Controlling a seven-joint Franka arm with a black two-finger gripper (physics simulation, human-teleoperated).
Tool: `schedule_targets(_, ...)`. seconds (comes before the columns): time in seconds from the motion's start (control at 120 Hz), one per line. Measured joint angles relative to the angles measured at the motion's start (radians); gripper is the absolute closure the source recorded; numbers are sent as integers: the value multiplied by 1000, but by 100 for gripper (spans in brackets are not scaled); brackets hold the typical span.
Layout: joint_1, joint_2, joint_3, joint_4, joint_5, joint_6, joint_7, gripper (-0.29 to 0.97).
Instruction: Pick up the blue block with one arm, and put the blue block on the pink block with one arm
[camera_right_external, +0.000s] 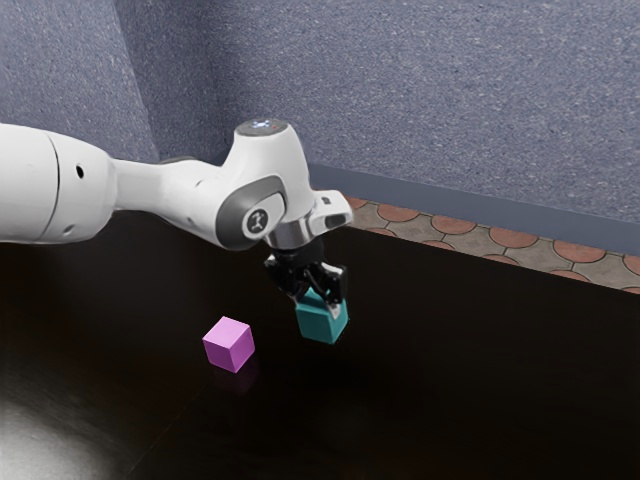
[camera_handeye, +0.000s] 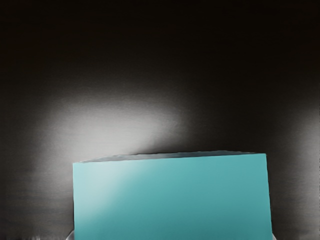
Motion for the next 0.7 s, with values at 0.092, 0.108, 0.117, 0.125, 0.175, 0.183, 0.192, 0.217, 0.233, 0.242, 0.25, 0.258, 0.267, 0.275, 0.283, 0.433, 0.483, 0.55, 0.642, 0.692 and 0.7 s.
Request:
schedule_targets(0.092, 5, -43, 27, -1, 17, -25, -2, 43)
schedule_targets(0.108, 5, -50, 32, -1, 19, -30, -2, 43)
schedule_targets(0.117, 4, -53, 36, -1, 21, -32, -2, 43)
schedule_targets(0.125, 4, -55, 38, -1, 22, -34, -1, 43)
schedule_targets(0.175, 6, -65, 54, -1, 29, -48, 0, 43)
schedule_targets(0.183, 7, -66, 57, -1, 30, -50, 0, 43)
schedule_targets(0.192, 8, -67, 58, -1, 31, -52, 0, 43)
schedule_targets(0.217, 10, -69, 63, -1, 36, -58, 1, 43)
schedule_targets(0.233, 12, -70, 64, -1, 39, -62, 1, 43)
schedule_targets(0.242, 12, -70, 65, -1, 40, -63, 2, 43)
schedule_targets(0.25, 12, -71, 66, -1, 41, -65, 2, 43)
schedule_targets(0.258, 12, -71, 67, -1, 42, -67, 3, 43)
schedule_targets(0.267, 12, -71, 67, -1, 43, -69, 3, 43)
schedule_targets(0.275, 13, -72, 68, -2, 44, -70, 4, 43)
schedule_targets(0.283, 13, -72, 68, -2, 45, -72, 4, 43)
schedule_targets(0.433, 5, -84, 99, -19, 75, -90, 12, 44)
schedule_targets(0.483, 6, -95, 113, -30, 94, -92, 14, 44)
schedule_targets(0.55, 13, -105, 124, -45, 112, -94, 18, 44)
schedule_targets(0.642, 18, -128, 129, -74, 135, -94, 21, 44)
schedule_targets(0.692, 24, -139, 130, -88, 145, -93, 23, 44)
schedule_targets(0.7, 25, -140, 130, -90, 147, -93, 23, 44)
